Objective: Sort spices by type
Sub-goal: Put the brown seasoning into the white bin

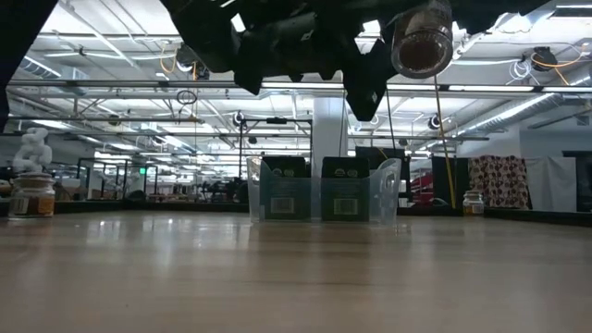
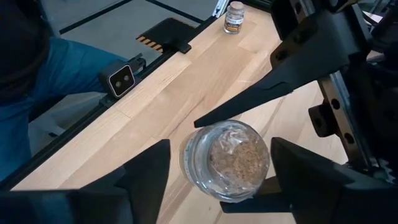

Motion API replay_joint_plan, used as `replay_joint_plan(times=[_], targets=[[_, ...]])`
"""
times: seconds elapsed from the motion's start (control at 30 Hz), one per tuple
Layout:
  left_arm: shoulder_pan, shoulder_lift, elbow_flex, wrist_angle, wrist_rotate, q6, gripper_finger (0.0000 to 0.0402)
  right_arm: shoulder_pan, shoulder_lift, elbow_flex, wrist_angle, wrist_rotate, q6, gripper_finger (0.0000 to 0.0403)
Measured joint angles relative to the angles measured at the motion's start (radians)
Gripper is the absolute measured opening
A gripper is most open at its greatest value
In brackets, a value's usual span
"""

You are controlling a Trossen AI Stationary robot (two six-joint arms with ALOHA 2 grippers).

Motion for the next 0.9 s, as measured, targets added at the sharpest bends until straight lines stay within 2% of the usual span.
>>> replay_joint_plan(times=[0.47,0.7,0.9], targets=[[-0.001,0.0,-0.001,-0.001,-0.002,0.001,0.0197,0.0,0.0,0.0,0.01,0.002,-0.002,0.0149],[-0.002,0.0,-0.002,0.005,-0.021,0.002,0.0201,0.0,-0.001,0.0,0.018,-0.001,-0.003,0.0133],[0.003,-0.002,-0.001,0.026,-0.034,0.009,0.0248,0.0,0.0,0.0,0.018,0.007,0.0,0.0132]])
